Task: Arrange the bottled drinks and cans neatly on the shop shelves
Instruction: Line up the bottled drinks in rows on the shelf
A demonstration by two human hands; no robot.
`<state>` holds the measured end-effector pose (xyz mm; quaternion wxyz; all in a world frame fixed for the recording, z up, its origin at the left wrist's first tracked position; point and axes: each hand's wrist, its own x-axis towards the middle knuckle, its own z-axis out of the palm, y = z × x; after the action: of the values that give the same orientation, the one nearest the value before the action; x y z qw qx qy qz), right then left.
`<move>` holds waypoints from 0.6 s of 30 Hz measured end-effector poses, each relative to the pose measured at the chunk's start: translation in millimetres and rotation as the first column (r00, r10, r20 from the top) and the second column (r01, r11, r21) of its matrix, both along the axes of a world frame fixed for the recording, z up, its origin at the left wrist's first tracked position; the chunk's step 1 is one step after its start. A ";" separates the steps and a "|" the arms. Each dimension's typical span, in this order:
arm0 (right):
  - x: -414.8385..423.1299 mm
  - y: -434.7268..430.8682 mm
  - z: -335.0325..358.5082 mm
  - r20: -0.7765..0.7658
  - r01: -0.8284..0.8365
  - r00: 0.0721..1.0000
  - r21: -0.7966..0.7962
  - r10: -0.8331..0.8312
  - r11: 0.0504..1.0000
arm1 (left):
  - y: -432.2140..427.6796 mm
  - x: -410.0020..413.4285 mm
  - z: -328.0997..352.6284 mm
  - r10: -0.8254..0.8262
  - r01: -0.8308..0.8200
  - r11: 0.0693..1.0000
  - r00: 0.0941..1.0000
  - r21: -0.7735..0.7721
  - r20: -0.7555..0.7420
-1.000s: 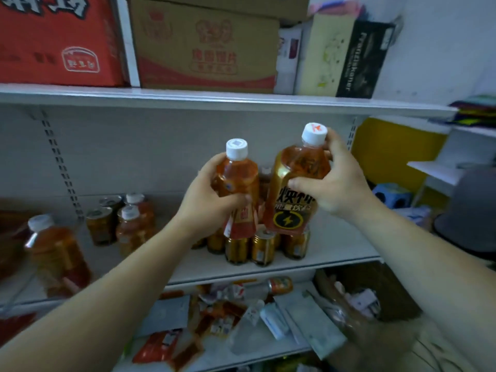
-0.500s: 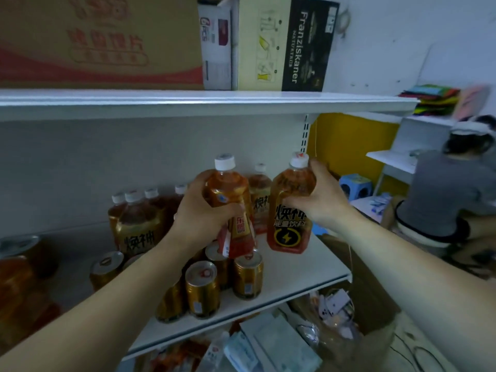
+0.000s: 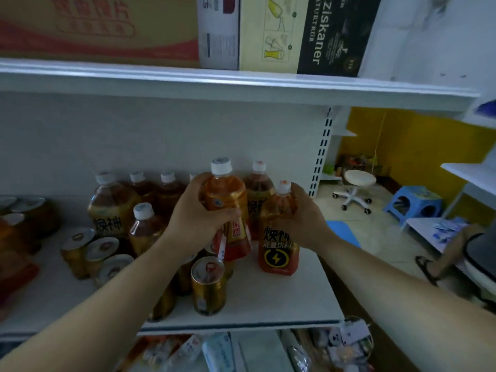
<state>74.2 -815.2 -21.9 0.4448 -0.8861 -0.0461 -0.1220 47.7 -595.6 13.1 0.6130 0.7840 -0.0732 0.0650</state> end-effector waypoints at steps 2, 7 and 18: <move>8.0 -0.1 -4.4 0.009 -0.027 1.000 0.032 0.026 0.999 | -3.9 -1.0 -4.2 0.052 -0.052 0.999 0.999 0.011 -0.007; 23.3 10.0 -8.0 0.065 -0.115 0.991 -0.010 0.115 0.993 | -4.4 -5.0 -4.1 0.133 -0.133 0.991 0.991 0.016 -0.013; 53.9 26.3 -39.7 0.087 -0.112 0.990 -0.017 0.113 0.994 | 28.5 -29.0 6.2 0.283 -0.283 0.959 0.959 -0.006 0.036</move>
<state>128.1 -788.9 -61.6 0.4432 -0.8786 -0.1159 -0.1352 18.7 -567.1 19.3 0.5961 0.7850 0.0285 0.1660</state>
